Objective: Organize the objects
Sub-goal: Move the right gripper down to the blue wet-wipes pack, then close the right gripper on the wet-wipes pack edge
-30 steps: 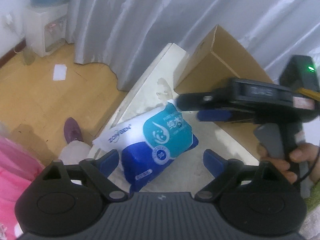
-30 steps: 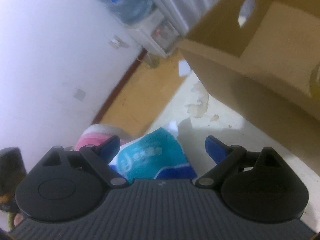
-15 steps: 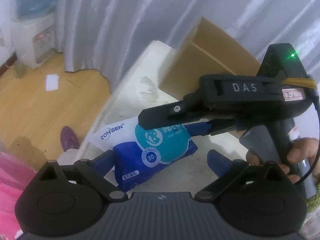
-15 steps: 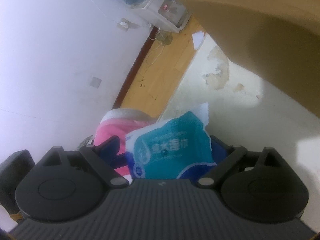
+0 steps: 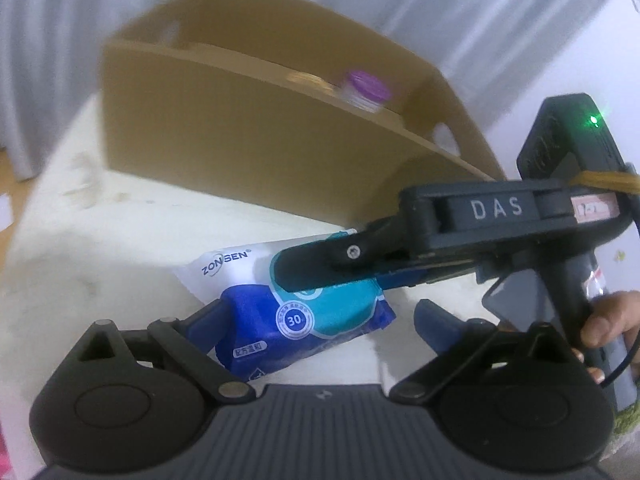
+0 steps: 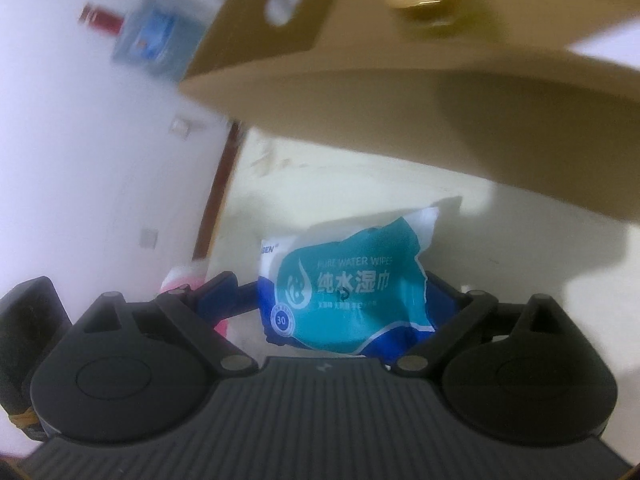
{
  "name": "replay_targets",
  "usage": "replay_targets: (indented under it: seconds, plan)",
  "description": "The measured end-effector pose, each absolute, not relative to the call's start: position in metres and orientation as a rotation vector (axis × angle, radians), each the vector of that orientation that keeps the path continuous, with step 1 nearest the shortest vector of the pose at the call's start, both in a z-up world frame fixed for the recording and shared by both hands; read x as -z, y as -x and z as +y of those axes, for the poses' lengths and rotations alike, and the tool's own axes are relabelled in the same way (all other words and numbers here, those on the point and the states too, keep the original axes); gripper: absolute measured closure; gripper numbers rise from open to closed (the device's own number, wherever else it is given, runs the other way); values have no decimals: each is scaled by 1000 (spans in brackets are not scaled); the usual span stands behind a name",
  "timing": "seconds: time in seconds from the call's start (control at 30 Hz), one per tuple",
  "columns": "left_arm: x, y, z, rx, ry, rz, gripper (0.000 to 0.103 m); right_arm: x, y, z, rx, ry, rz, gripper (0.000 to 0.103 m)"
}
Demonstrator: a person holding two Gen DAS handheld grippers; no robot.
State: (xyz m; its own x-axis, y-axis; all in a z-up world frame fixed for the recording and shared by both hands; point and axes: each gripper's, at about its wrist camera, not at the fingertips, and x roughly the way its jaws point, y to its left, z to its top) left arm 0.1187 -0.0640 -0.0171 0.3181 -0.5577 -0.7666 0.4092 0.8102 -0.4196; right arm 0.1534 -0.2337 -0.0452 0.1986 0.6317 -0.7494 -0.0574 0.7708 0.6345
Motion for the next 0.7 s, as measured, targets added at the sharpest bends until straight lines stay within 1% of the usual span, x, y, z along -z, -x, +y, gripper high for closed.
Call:
replay_targets:
  seconds: [0.23, 0.4, 0.7]
  plan:
    - [16, -109, -86, 678, 65, 1058, 5, 50, -128, -282, -444, -613, 1205, 5]
    - [13, -113, -76, 647, 84, 1068, 5, 61, -128, -284, -435, -633, 1163, 3]
    - [21, -120, -53, 594, 88, 1089, 5, 71, -127, -283, -419, -637, 1163, 1]
